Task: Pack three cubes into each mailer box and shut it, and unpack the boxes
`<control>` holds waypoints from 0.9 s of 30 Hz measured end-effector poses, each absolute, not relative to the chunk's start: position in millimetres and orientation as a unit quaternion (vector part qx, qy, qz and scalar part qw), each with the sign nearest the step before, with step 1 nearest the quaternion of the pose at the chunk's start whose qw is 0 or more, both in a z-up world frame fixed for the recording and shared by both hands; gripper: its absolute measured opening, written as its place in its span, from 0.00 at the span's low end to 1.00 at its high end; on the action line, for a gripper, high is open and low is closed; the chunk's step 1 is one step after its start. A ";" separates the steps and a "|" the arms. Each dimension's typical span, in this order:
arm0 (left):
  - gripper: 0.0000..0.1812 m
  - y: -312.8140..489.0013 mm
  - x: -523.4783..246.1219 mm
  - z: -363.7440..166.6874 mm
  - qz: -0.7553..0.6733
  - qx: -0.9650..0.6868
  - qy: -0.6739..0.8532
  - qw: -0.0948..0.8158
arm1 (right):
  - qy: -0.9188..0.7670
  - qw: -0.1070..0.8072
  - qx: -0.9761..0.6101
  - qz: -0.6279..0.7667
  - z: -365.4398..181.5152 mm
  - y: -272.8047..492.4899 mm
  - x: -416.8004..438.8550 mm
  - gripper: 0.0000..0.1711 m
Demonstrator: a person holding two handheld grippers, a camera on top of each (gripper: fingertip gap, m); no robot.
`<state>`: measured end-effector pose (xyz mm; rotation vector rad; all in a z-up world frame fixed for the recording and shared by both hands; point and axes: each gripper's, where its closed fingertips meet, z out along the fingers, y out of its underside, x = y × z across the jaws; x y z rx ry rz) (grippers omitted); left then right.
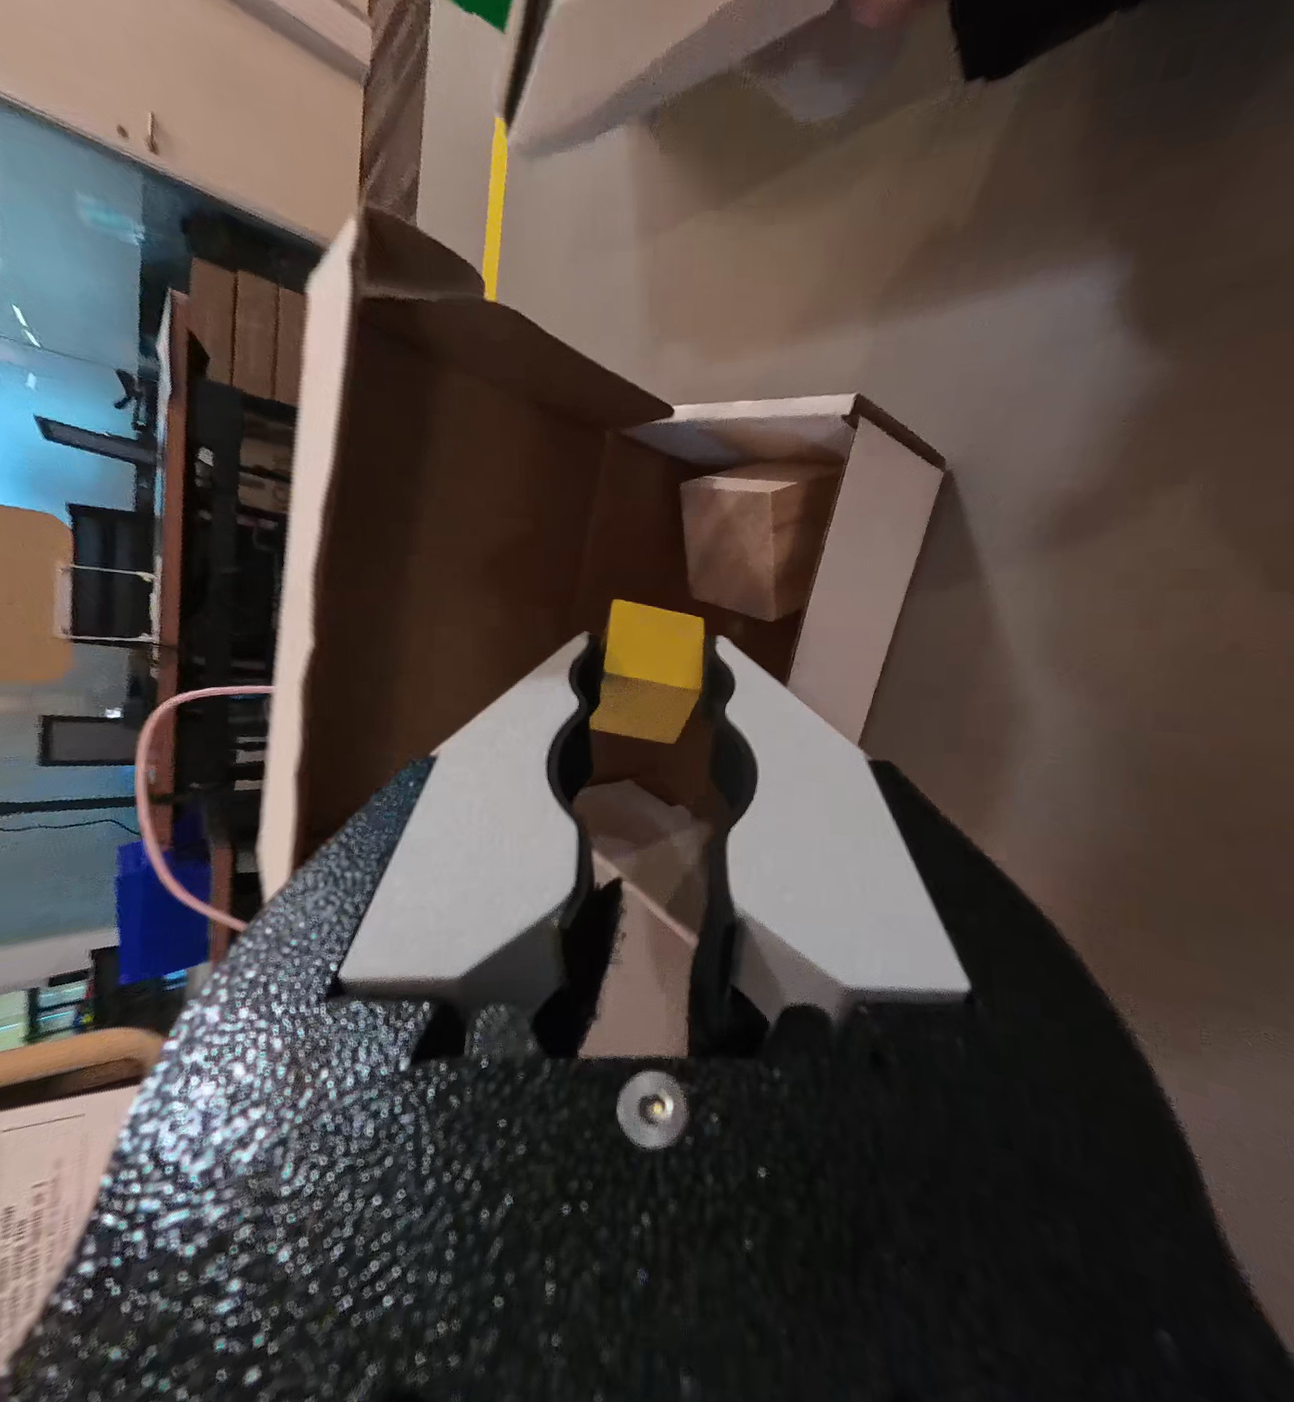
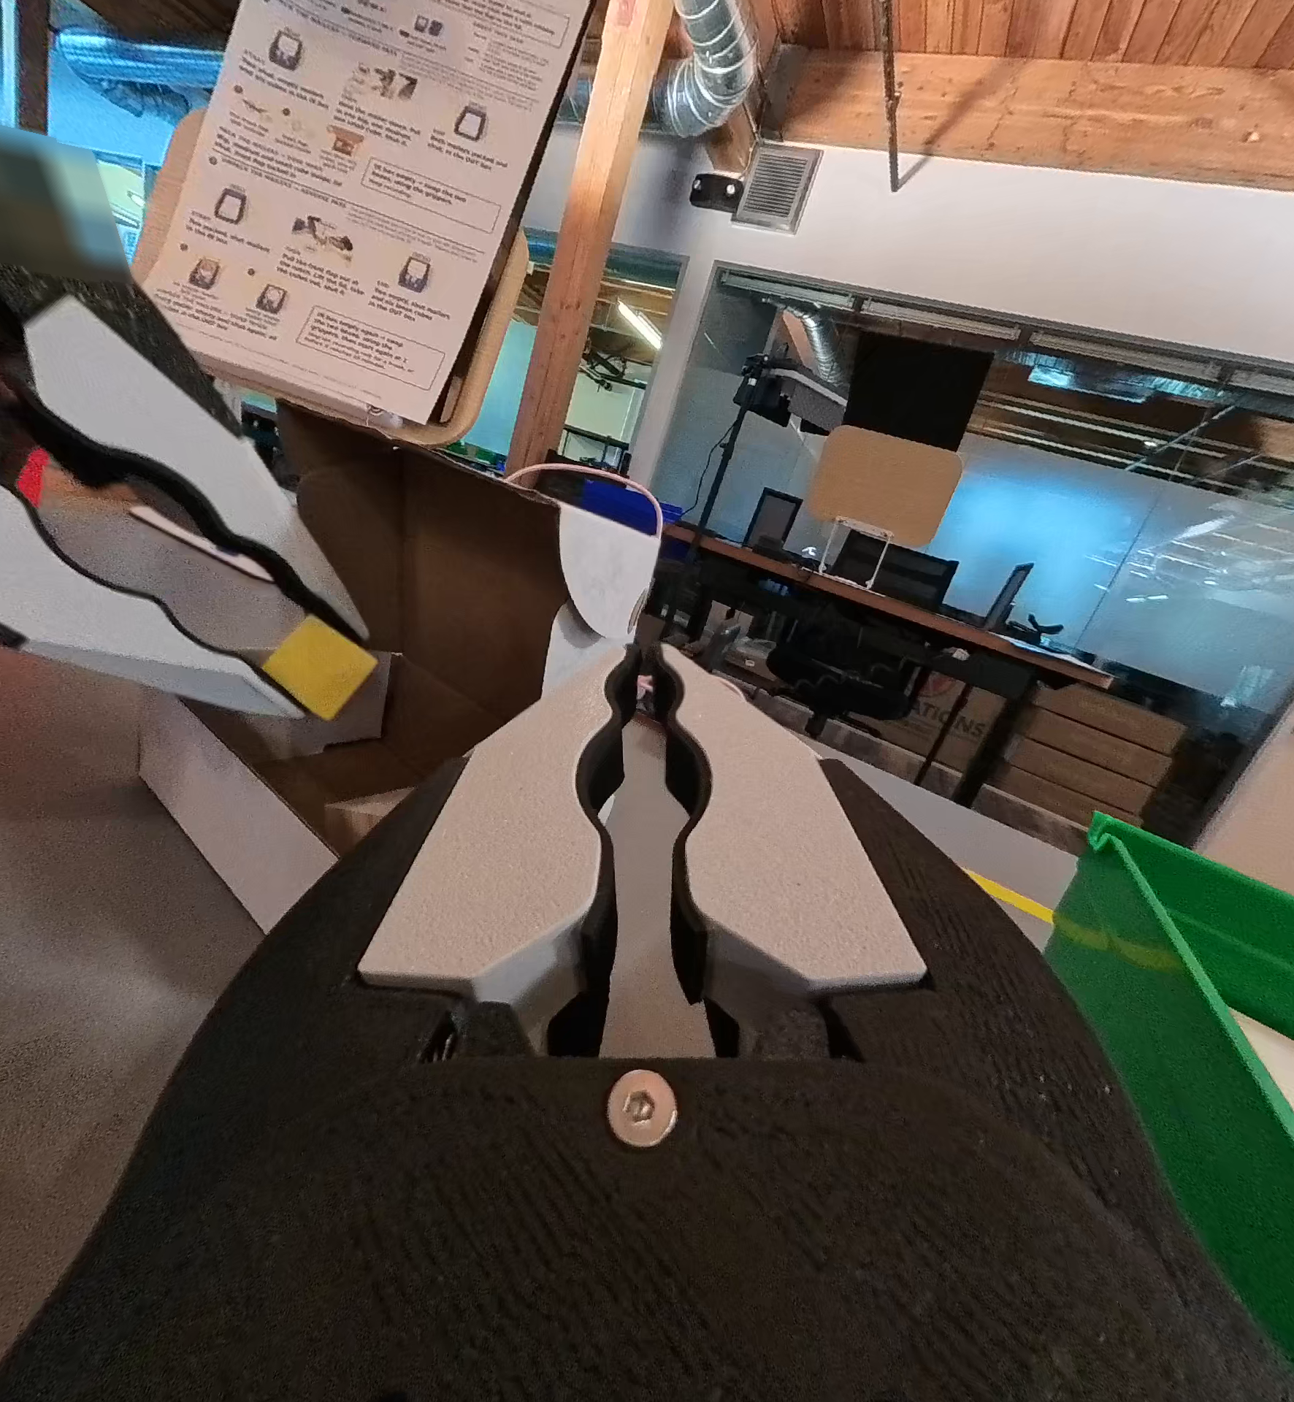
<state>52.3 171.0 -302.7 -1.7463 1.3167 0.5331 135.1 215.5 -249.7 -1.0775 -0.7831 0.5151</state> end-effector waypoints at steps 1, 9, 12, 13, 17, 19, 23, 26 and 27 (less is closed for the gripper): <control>0.14 172.4 51.8 -306.3 0.207 -0.705 0.525 0.430 | -0.358 0.755 -0.495 0.239 -249.6 215.6 135.2 0.01; 0.27 171.5 53.0 -310.0 0.205 -0.705 0.533 0.420 | -0.356 0.753 -0.497 0.244 -249.9 216.7 135.9 0.02; 0.30 152.6 67.3 -297.0 0.154 -0.723 0.518 0.431 | -0.360 0.750 -0.496 0.249 -250.8 214.4 136.5 0.02; 0.32 140.3 75.2 -284.8 0.130 -0.724 0.512 0.443 | -0.359 0.750 -0.496 0.250 -250.5 214.5 137.3 0.02; 0.32 92.3 60.1 -227.0 0.110 -0.740 0.459 0.480 | -0.360 0.745 -0.501 0.255 -252.3 215.5 136.9 0.02; 0.30 71.3 24.1 -206.6 0.092 -0.780 0.391 0.481 | -0.360 0.745 -0.501 0.255 -252.3 215.6 136.9 0.02; 0.32 37.5 -88.0 -170.6 0.110 -0.828 0.239 0.496 | -0.361 0.744 -0.503 0.253 -253.5 216.7 135.9 0.02; 0.31 10.5 -190.7 -176.2 0.156 -0.875 0.123 0.441 | -0.358 0.744 -0.505 0.251 -253.9 218.6 136.0 0.02; 0.31 1.2 -215.2 -189.3 0.138 -0.899 0.087 0.407 | -0.358 0.744 -0.507 0.249 -254.6 219.3 135.7 0.02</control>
